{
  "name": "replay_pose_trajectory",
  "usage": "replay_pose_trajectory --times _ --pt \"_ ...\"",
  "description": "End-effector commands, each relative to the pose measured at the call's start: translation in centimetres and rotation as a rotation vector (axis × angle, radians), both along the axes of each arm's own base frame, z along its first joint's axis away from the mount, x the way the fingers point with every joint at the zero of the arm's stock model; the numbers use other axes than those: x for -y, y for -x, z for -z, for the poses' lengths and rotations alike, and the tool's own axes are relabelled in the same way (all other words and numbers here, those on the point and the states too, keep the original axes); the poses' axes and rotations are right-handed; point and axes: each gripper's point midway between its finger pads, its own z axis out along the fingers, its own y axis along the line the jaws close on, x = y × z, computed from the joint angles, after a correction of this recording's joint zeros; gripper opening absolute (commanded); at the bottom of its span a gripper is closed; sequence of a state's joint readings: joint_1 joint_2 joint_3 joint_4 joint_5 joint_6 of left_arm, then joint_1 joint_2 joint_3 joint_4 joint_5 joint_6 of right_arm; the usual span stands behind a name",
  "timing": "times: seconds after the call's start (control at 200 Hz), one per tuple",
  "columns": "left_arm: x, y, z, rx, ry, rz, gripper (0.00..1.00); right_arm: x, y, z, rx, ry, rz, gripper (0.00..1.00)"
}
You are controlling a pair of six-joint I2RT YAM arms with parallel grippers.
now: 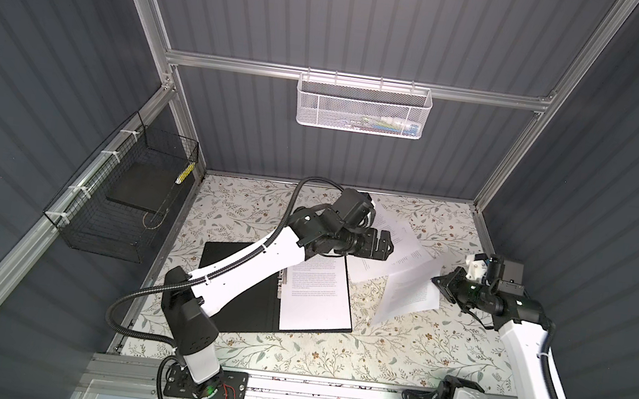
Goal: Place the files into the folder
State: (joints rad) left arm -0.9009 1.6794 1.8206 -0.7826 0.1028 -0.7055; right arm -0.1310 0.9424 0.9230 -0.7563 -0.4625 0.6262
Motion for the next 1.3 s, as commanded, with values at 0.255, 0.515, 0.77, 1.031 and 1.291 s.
replay_pose_trajectory --times 0.255,0.515,0.77,1.031,1.291 --pt "-6.4 2.7 -2.3 -0.152 -0.025 -0.169 1.00 0.5 0.6 -5.9 0.086 0.112 0.011 0.00" --pt "-7.0 2.8 -3.7 -0.139 0.009 -0.166 1.00 -3.0 -1.3 -7.1 0.096 0.156 -0.067 0.00" --pt "-9.8 2.1 -6.3 -0.047 0.022 -0.225 1.00 -7.6 -4.3 -8.7 0.134 0.138 -0.168 0.00" --pt "-13.2 2.1 -1.6 0.084 -0.077 -0.247 1.00 -17.3 -6.1 -10.5 0.200 0.047 -0.374 0.00" --pt "-17.7 2.4 2.5 0.101 -0.285 -0.340 1.00 -26.9 -2.5 -15.1 0.292 -0.131 -0.660 0.00"
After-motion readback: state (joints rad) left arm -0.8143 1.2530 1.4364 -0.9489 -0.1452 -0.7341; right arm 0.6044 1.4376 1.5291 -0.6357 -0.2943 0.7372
